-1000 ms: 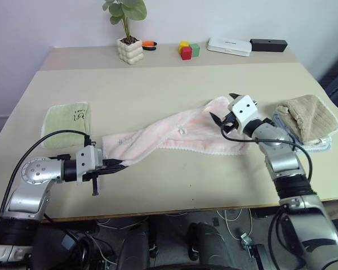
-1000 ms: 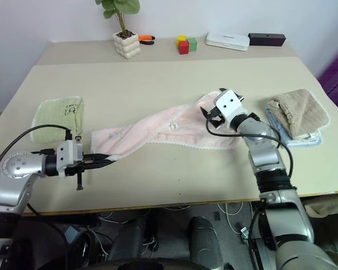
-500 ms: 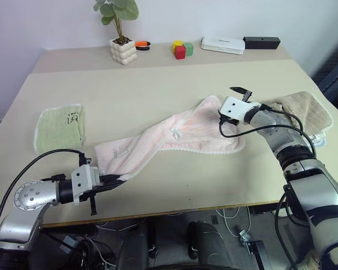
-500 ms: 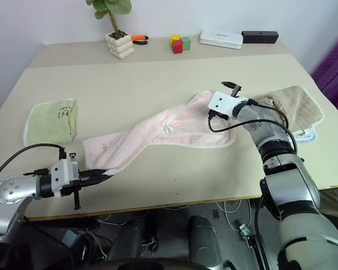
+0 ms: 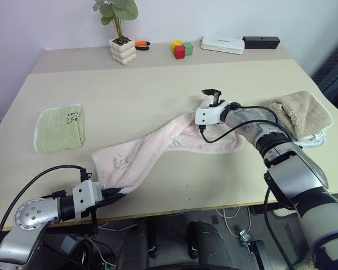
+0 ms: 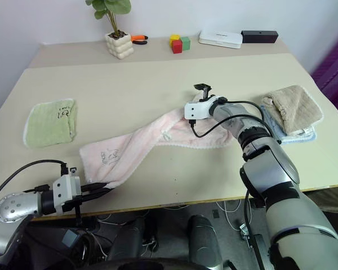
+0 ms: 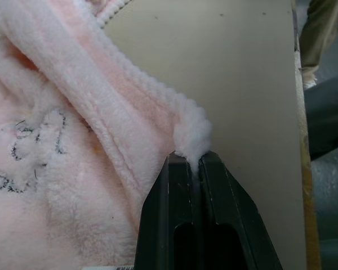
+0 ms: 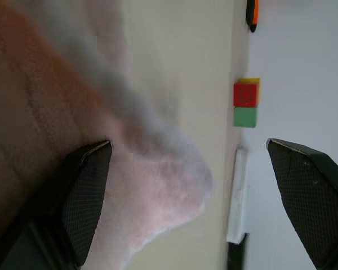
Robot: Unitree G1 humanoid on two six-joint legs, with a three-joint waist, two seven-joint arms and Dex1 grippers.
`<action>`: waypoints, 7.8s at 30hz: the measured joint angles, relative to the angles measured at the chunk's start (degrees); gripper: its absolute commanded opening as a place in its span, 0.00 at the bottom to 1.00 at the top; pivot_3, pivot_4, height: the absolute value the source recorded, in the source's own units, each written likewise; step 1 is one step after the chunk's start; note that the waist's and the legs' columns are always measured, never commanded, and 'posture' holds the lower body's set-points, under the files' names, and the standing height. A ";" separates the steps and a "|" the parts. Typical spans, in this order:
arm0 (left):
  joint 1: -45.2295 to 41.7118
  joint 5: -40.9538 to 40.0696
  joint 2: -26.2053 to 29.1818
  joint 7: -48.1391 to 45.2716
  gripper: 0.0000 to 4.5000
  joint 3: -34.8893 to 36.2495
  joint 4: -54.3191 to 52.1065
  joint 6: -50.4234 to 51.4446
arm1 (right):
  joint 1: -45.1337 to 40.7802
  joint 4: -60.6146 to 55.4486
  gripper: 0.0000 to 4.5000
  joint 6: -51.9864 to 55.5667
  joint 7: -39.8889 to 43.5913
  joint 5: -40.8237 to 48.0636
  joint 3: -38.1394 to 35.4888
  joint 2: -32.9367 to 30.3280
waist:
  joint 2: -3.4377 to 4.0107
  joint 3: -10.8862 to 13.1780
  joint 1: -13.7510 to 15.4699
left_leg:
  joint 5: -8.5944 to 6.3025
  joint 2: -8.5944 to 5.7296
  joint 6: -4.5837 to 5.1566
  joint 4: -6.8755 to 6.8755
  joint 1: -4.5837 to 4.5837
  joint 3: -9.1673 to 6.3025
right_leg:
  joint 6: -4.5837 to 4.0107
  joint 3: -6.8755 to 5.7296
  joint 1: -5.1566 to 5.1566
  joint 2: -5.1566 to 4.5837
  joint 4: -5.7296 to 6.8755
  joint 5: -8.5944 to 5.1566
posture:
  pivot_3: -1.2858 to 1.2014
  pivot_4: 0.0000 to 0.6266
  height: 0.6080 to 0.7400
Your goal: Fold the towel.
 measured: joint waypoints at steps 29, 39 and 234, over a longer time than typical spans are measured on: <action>-10.62 -4.55 -4.86 9.20 0.00 3.97 4.88 2.83 | 13.72 -19.13 0.01 -7.03 22.69 19.33 -12.60 -14.16 | -0.02 -0.01 0.51 | 0.11 -0.05 -0.07 -0.43 0.60 0.06 | 0.09 0.10 0.41 0.04 -0.15 0.04 | 0.52 0.24 1.00; -40.20 -3.25 -4.99 4.43 0.00 1.86 31.32 3.29 | 31.00 -55.07 0.01 15.44 41.57 32.35 -23.07 -24.79 | -0.04 0.00 0.42 | 0.09 -0.04 -0.03 -0.15 0.58 -0.15 | 0.07 -0.02 0.44 0.08 -0.03 0.05 | 0.52 0.24 1.00; -41.99 -18.64 -31.38 46.41 0.01 13.60 28.49 36.46 | 45.16 -66.45 0.00 51.48 9.17 53.82 -42.38 13.49 | -0.31 0.09 1.89 | -0.36 -0.07 0.72 1.19 -0.23 -0.44 | 0.27 -0.19 0.27 -0.11 0.74 -0.04 | 0.52 0.24 1.00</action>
